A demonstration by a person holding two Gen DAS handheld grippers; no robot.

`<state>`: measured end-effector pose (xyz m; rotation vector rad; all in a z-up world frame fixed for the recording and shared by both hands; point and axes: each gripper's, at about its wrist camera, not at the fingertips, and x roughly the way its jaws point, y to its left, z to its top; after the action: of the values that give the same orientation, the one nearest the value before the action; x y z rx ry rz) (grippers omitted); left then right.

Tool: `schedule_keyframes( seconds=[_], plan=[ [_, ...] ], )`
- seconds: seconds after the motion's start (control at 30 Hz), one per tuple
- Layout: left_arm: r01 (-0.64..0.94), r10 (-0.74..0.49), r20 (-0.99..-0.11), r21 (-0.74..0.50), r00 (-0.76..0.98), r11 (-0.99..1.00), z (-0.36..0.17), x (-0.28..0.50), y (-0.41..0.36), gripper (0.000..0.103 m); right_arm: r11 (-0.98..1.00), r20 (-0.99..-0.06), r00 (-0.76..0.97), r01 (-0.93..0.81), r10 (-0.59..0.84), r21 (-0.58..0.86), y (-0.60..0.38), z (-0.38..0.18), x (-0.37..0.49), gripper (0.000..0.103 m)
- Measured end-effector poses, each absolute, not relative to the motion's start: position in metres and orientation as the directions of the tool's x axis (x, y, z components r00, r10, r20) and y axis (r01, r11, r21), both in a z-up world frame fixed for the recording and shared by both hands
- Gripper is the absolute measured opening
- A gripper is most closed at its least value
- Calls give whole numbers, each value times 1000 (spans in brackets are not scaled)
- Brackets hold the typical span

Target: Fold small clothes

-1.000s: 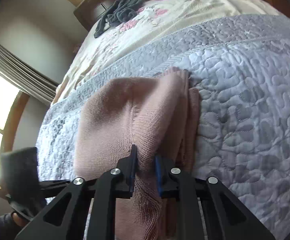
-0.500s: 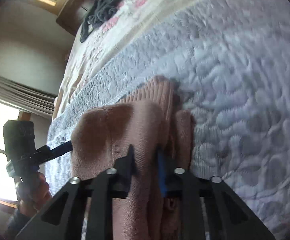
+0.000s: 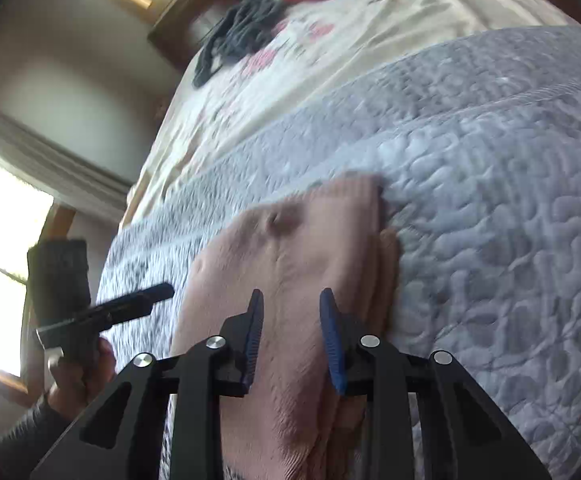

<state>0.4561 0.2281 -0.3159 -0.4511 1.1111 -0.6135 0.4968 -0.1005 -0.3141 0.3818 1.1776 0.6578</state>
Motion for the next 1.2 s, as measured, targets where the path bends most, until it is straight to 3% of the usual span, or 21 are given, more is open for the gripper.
schedule_keyframes(
  seconds=[0.07, 0.1, 0.23, 0.37, 0.47, 0.6, 0.77, 0.87, 0.93, 1.03, 1.13, 1.17, 1.2],
  plan=[
    [230, -614, -744, -569, 265, 789, -336, 447, 220, 41, 785, -776, 190, -323, 601, 529, -82, -330, 488, 21],
    [232, -590, -762, -544, 266, 807, -344, 444, 216, 39, 815, -809, 201, -336, 552, 473, -80, -338, 486, 0],
    [189, -586, -765, -555, 267, 810, -348, 447, 213, 36, 836, -816, 211, -253, 538, 487, -99, -343, 490, 0],
    [274, -643, -706, -583, 296, 765, -311, 424, 211, 38, 796, -779, 220, -335, 587, 505, -93, -309, 458, 5],
    [283, -578, -779, -513, 243, 810, -329, 412, 195, 38, 829, -833, 195, -355, 517, 431, -81, -331, 449, 0],
    [243, -568, -788, -518, 237, 820, -343, 412, 188, 35, 841, -830, 194, -279, 523, 464, -96, -345, 447, 0],
    [204, -618, -728, -584, 295, 786, -317, 393, 201, 50, 807, -789, 213, -303, 576, 507, -100, -311, 411, 6],
    [152, -636, -704, -624, 316, 766, -317, 363, 215, 58, 820, -829, 150, -319, 539, 475, -94, -337, 395, 4],
    [110, -611, -723, -613, 322, 783, -322, 344, 223, 70, 846, -858, 147, -312, 493, 432, -98, -358, 395, 0],
    [32, -575, -749, -600, 330, 799, -331, 318, 247, 86, 829, -831, 143, -267, 538, 492, -114, -351, 397, 0],
    [-28, -570, -760, -607, 313, 794, -346, 304, 274, 87, 776, -767, 149, -238, 624, 585, -129, -331, 407, 8],
    [-41, -562, -768, -601, 308, 798, -351, 303, 281, 87, 759, -746, 156, -215, 648, 615, -136, -327, 415, 19],
    [-50, -562, -768, -603, 306, 796, -354, 301, 286, 87, 743, -726, 159, -180, 669, 645, -144, -326, 424, 38]
  ],
)
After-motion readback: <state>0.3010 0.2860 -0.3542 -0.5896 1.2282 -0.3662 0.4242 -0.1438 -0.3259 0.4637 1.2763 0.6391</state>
